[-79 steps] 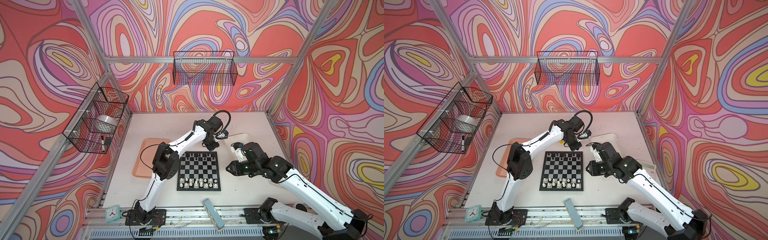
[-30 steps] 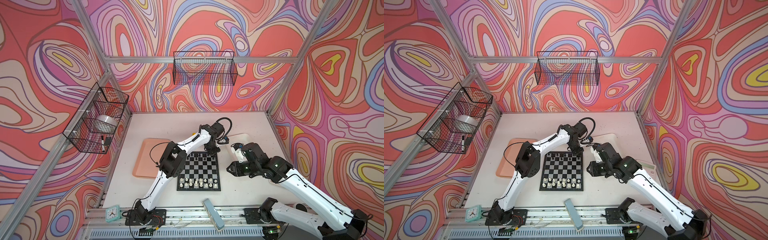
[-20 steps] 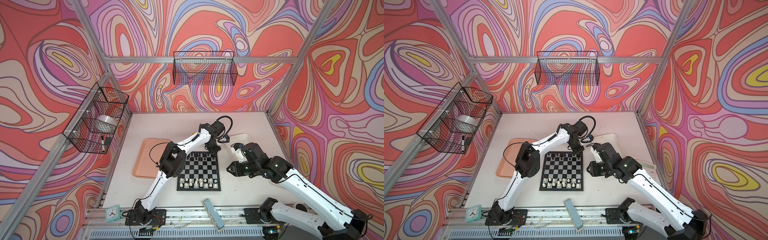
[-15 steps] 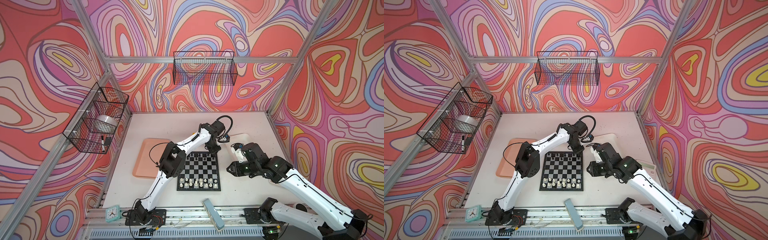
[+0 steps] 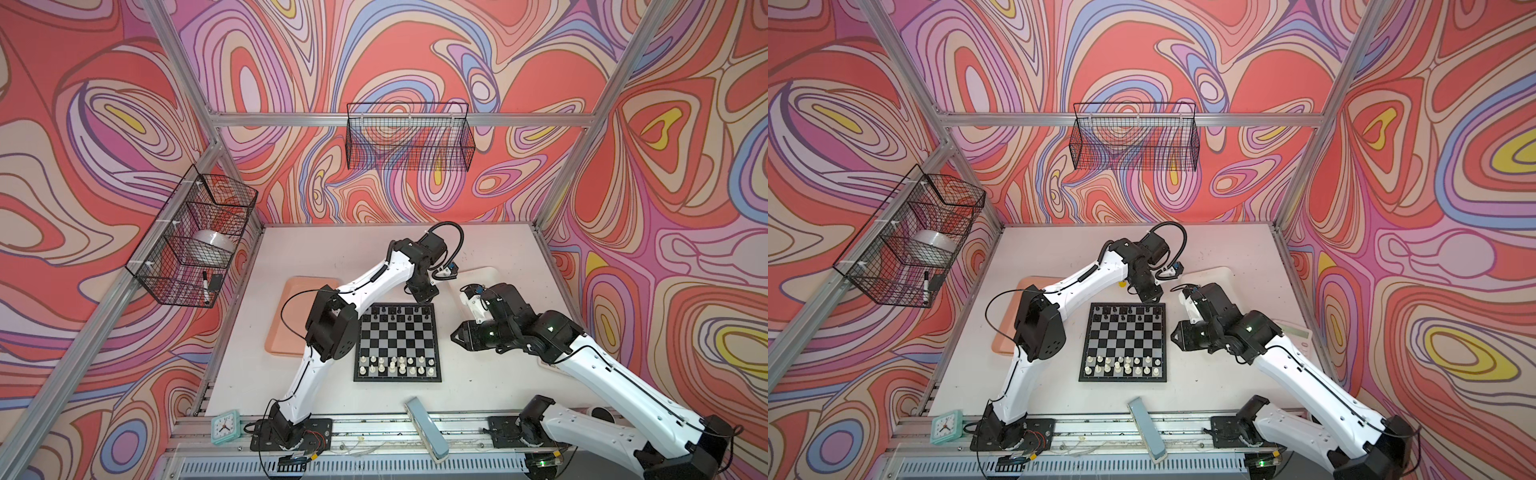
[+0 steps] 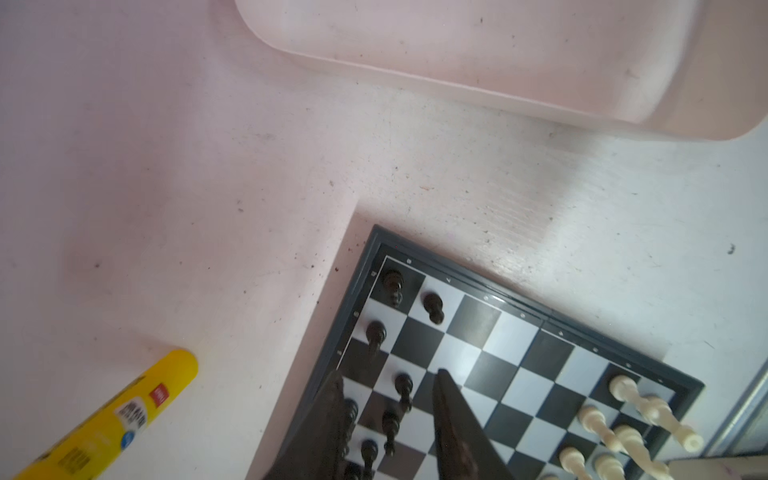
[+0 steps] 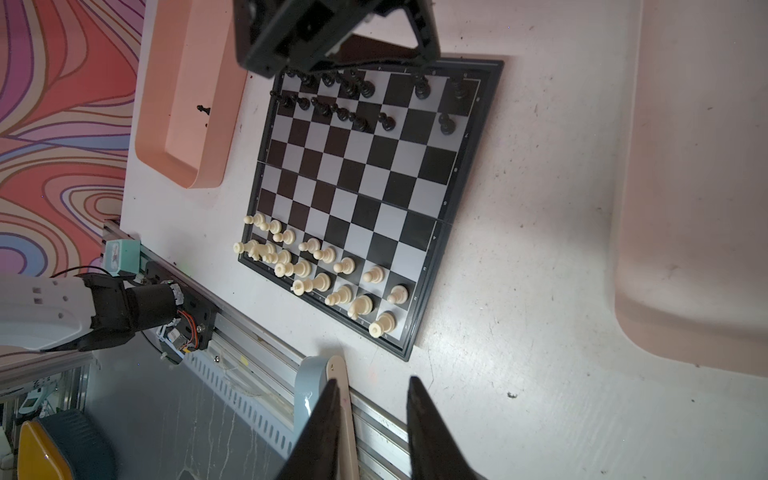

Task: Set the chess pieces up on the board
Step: 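Move the open left gripper back over the pink tray, then lower the left gripper onto the black pawn in the pink tray and close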

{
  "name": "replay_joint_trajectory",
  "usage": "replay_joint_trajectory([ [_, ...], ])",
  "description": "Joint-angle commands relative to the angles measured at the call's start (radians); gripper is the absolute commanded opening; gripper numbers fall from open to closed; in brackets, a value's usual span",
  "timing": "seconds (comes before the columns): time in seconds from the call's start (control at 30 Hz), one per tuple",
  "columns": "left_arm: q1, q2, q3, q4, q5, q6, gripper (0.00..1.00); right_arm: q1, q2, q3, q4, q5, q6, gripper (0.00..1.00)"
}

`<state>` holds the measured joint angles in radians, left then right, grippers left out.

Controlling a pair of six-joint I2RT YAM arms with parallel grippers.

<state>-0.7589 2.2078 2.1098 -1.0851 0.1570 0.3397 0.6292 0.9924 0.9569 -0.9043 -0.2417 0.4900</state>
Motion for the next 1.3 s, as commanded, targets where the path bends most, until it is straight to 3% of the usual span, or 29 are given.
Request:
replay_joint_trajectory([
  [0.0,0.053,-0.115,-0.071,-0.071,0.0,-0.003,0.37,-0.003,0.0,0.046,0.037,0.01,-0.026,0.28],
  [0.43,0.469,-0.596,-0.694,0.004,-0.017,0.024,0.33,-0.002,0.11,0.05,0.088,-0.084,-0.067,0.28],
  [0.63,0.656,-0.704,-0.871,0.065,-0.012,0.057,0.29,-0.002,0.146,0.056,0.111,-0.1,-0.082,0.28],
  [0.87,0.752,-0.705,-0.969,0.149,-0.012,0.077,0.27,-0.003,0.176,0.054,0.129,-0.111,-0.087,0.28],
  [1.27,0.782,-0.611,-1.042,0.263,-0.026,0.076,0.24,-0.002,0.156,0.022,0.129,-0.102,-0.079,0.28],
])
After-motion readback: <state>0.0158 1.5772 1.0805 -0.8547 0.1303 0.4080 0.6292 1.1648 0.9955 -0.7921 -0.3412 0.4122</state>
